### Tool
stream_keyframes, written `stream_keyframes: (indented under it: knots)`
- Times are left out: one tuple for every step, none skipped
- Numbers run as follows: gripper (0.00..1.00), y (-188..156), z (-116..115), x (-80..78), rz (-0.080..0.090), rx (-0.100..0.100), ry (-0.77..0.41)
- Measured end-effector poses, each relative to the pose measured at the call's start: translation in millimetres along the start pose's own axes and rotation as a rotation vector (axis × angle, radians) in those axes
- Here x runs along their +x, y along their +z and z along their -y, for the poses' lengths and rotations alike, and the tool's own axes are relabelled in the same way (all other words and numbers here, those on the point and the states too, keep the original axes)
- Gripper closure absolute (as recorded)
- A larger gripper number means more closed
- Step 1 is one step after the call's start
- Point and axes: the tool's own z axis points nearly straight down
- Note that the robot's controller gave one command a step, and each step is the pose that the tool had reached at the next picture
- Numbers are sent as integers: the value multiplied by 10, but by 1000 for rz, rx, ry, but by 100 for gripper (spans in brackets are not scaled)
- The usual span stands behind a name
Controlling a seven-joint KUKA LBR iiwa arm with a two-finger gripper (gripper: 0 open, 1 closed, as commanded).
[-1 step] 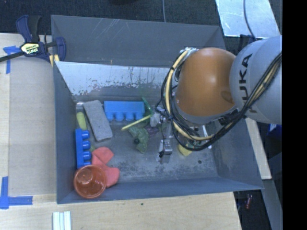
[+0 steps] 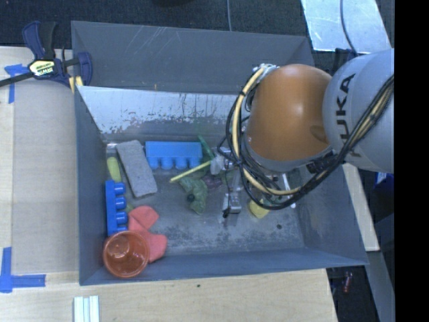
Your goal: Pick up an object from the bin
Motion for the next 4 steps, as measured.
stream_keyframes:
  knots:
    - [0, 591, 26, -240, 3, 0, -103]
    - [0, 710, 101, -528, 3, -1, 30]
    - [0, 755, -50, -937, 4, -3, 55]
    - [0, 1227, 257, -1180, 5, -7, 114]
